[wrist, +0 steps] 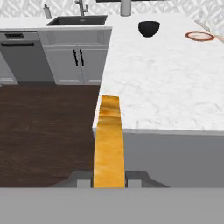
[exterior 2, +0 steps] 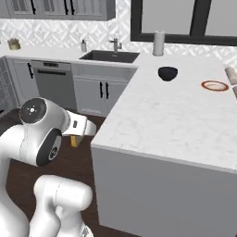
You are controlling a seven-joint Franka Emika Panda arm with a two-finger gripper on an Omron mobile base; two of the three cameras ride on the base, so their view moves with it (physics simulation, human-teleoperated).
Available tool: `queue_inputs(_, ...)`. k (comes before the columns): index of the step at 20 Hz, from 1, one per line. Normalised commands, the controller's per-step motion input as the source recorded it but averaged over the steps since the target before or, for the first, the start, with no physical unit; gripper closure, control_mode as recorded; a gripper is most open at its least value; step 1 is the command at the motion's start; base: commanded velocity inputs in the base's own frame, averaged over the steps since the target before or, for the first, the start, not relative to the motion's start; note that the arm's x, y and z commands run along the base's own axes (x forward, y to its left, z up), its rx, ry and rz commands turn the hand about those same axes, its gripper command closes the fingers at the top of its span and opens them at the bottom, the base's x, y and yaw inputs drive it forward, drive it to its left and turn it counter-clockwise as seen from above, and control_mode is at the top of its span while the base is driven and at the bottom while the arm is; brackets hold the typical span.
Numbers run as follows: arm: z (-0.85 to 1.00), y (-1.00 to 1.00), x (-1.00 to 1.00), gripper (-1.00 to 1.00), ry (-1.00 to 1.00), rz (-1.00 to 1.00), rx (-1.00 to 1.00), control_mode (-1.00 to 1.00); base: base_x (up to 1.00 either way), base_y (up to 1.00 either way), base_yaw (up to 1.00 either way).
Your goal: Start the toaster. Once the lever pops up, take the bread to the plate on the dining counter.
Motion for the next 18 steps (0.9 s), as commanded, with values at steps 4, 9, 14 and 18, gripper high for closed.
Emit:
queue_inputs(4,0.00,0.00,0.00,1.00,0.00,0.00,0.00,1.00,0.22,-1.00,0.00)
queue_inputs(9,0.00,0.00,0.00,1.00,0.00,0.00,0.00,1.00,0.30,-1.00,0.01)
queue_inputs(14,0.00,0.00,0.00,1.00,0.00,0.00,0.00,1.00,0.43,-1.00,0.07)
queue_inputs(18,0.00,0.00,0.00,1.00,0.00,0.00,0.00,1.00,0.43,-1.00,0.12)
